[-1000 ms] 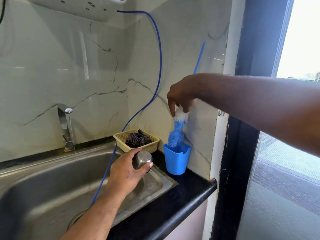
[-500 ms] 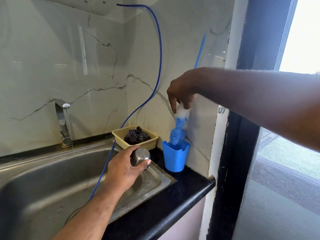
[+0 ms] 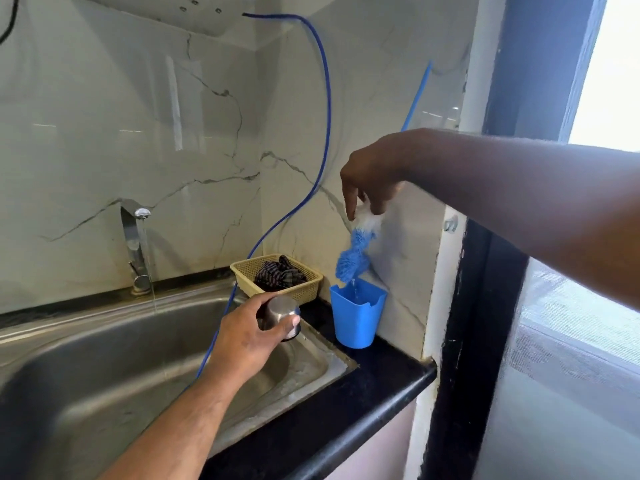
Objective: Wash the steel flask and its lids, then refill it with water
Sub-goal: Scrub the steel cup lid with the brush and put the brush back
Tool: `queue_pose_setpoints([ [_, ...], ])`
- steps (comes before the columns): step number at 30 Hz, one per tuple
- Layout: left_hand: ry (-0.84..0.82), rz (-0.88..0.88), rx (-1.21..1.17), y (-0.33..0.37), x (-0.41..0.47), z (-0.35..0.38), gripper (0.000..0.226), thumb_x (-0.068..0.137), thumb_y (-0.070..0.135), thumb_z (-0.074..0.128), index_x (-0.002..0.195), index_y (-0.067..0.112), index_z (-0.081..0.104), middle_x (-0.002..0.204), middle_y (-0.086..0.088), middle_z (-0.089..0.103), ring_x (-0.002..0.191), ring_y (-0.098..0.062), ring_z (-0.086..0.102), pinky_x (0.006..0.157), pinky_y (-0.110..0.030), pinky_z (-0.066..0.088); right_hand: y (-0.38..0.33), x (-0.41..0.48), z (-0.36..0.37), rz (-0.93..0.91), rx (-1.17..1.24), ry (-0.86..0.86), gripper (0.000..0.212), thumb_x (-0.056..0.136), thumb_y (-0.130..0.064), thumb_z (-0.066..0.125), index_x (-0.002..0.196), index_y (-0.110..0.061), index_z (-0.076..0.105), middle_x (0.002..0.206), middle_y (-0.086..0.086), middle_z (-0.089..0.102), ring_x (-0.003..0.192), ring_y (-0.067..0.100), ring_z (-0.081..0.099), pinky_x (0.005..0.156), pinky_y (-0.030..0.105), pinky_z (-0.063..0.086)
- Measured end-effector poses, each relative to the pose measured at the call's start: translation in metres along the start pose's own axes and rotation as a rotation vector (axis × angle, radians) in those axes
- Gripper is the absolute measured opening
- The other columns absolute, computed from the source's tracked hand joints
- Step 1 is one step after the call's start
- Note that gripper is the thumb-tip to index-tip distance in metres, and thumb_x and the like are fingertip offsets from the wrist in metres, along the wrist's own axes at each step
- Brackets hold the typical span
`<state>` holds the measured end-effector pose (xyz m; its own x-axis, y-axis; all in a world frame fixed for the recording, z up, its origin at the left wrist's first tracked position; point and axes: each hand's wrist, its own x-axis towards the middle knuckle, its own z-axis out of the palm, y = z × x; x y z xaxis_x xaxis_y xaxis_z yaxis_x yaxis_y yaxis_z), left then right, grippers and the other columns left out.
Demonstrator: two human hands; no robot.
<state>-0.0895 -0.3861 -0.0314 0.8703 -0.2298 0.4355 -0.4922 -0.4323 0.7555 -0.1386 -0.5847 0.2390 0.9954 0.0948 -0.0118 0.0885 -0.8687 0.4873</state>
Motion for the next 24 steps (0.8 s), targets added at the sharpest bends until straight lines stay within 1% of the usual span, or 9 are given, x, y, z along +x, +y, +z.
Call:
queue_pose_setpoints([
  [3,0.06,-0.107,-0.128,-0.009,0.012,-0.029,0.051,0.074,0.063,0.079,0.115,0.033,0.07,0.099,0.017,0.074,0.094,0.005,0.067,0.08,-0.012,0.049,-0.004,0.0,-0.017,-0.114,-0.082,0.1,0.048,0.089,-0.017,0.072,0.128,-0.044,0.068,0.121,-0.009,0.067,0.099,0.008,0.055,0.059,0.011,0.031],
  [6,0.101,-0.209,-0.294,-0.028,0.017,-0.074,0.064,0.066,0.07,0.083,0.11,0.024,0.074,0.094,0.008,0.078,0.089,-0.006,0.074,0.084,-0.038,0.062,-0.022,0.007,-0.035,-0.212,0.013,0.29,0.049,0.086,-0.02,0.072,0.125,-0.05,0.068,0.115,-0.013,0.071,0.098,0.006,0.058,0.063,0.016,0.04],
  [8,0.086,-0.275,-0.38,-0.042,0.01,-0.107,0.061,0.07,0.06,0.086,0.11,0.016,0.074,0.095,0.0,0.077,0.087,-0.01,0.074,0.079,-0.042,0.064,-0.048,0.011,-0.04,-0.247,0.082,0.384,0.048,0.087,-0.024,0.071,0.125,-0.053,0.066,0.111,-0.016,0.069,0.095,0.005,0.054,0.063,0.021,0.04],
  [10,0.103,-0.296,-0.384,-0.06,-0.005,-0.137,0.052,0.073,0.052,0.087,0.106,0.014,0.076,0.093,-0.003,0.077,0.087,-0.015,0.074,0.075,-0.037,0.063,-0.081,0.023,-0.038,-0.289,0.184,0.435,0.047,0.085,-0.029,0.072,0.124,-0.055,0.066,0.104,-0.018,0.067,0.093,0.005,0.052,0.072,0.026,0.043],
  [13,0.192,-0.274,-0.212,-0.09,-0.025,-0.167,0.034,0.073,0.038,0.086,0.093,0.014,0.073,0.074,0.009,0.073,0.072,-0.004,0.066,0.067,-0.015,0.052,-0.135,0.049,-0.021,-0.347,0.307,0.422,0.046,0.083,-0.037,0.076,0.124,-0.053,0.065,0.1,-0.02,0.062,0.1,0.008,0.058,0.083,0.031,0.05],
  [15,0.231,-0.311,-0.179,-0.11,-0.03,-0.177,0.038,0.071,0.03,0.091,0.098,0.013,0.071,0.076,0.008,0.074,0.072,-0.004,0.066,0.066,-0.016,0.053,-0.166,0.069,-0.005,-0.366,0.402,0.42,0.045,0.08,-0.042,0.077,0.123,-0.053,0.065,0.106,-0.02,0.064,0.104,0.009,0.057,0.087,0.035,0.052],
  [18,0.251,-0.333,-0.122,-0.131,-0.026,-0.185,0.064,0.056,0.052,0.098,0.103,0.021,0.068,0.086,0.005,0.076,0.076,-0.006,0.069,0.073,-0.028,0.059,-0.2,0.099,0.02,-0.398,0.584,0.42,0.045,0.077,-0.041,0.076,0.12,-0.048,0.066,0.104,-0.017,0.063,0.1,0.01,0.059,0.088,0.037,0.054],
  [22,0.199,-0.274,-0.08,-0.131,-0.019,-0.18,0.043,0.072,0.047,0.089,0.105,0.026,0.071,0.088,0.013,0.077,0.081,-0.002,0.071,0.074,-0.019,0.055,-0.224,0.127,0.058,-0.504,0.733,0.417,0.046,0.065,-0.04,0.068,0.111,-0.043,0.065,0.092,-0.01,0.061,0.084,0.01,0.058,0.079,0.036,0.054],
  [24,0.169,-0.268,-0.124,-0.134,-0.018,-0.178,0.048,0.073,0.048,0.089,0.111,0.027,0.07,0.092,0.009,0.077,0.086,-0.006,0.073,0.076,-0.025,0.056,-0.224,0.135,0.076,-0.526,0.794,0.432,0.045,0.062,-0.039,0.064,0.107,-0.043,0.065,0.089,-0.013,0.063,0.08,0.004,0.058,0.075,0.03,0.05],
])
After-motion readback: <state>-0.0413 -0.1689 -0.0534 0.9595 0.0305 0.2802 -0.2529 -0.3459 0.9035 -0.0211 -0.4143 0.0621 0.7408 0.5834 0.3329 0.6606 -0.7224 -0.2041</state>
